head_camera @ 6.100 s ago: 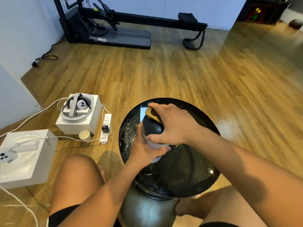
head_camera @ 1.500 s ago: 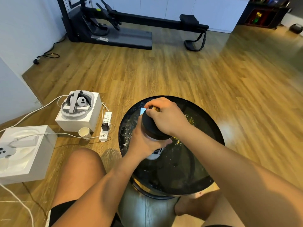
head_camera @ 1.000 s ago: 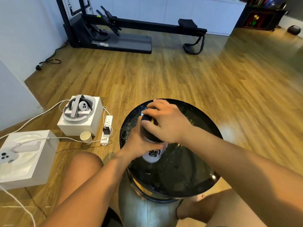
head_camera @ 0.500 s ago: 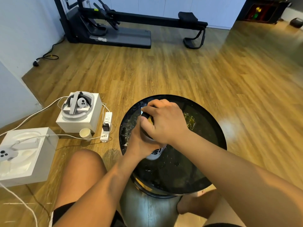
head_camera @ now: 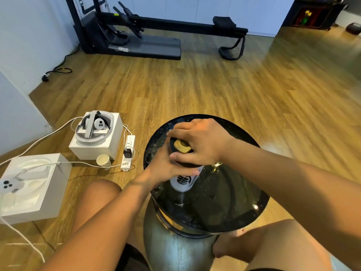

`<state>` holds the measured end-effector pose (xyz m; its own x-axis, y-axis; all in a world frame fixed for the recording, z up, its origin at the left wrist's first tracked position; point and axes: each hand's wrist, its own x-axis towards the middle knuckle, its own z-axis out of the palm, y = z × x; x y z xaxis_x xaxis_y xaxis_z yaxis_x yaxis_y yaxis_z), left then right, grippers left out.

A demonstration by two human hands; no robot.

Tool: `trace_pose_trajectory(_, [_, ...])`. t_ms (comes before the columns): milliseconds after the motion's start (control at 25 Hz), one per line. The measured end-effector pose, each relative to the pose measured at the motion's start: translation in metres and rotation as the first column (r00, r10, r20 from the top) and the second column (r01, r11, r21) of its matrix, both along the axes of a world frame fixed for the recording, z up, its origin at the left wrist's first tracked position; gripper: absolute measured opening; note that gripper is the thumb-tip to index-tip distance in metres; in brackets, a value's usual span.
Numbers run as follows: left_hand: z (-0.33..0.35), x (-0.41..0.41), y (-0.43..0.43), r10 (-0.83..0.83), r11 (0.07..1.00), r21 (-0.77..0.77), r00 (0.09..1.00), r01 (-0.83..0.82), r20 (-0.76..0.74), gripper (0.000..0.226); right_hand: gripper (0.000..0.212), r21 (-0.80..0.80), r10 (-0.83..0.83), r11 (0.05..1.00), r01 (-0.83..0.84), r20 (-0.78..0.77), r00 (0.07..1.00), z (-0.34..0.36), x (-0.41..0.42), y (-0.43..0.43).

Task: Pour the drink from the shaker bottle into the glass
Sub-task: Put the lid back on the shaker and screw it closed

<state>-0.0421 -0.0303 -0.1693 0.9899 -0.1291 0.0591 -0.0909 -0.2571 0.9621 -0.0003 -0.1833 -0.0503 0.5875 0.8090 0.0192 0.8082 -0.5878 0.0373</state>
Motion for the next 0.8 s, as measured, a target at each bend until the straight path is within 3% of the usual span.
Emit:
trace_pose_trajectory(120, [0.004, 0.006, 0.005, -0.068, 0.997, -0.022, 0.998, 0.068, -0.006, 0.081, 0.06, 0.036, 0.035, 0.999, -0.033, -0.048, 0.998, -0.001, 0.003, 0.004])
trace_pose_trajectory(280, [-0.007, -0.001, -0.004, 0.008, 0.998, -0.067, 0.999, -0.01, -0.032, 0.085, 0.056, 0.136, -0.092, 0.986, 0.101, -0.074, 0.993, -0.011, -0.004, 0.007])
trace_pose_trajectory(480, [-0.008, -0.004, -0.009, 0.046, 0.999, -0.021, 0.999, -0.046, 0.014, 0.05, 0.053, 0.174, -0.16, 0.97, 0.17, -0.069, 0.985, -0.013, -0.007, 0.01])
trace_pose_trajectory(800, [-0.008, -0.005, -0.014, 0.108, 0.993, -0.059, 0.991, -0.103, 0.084, 0.052, 0.053, 0.204, -0.202, 0.957, 0.206, -0.041, 0.978, -0.015, -0.009, 0.01])
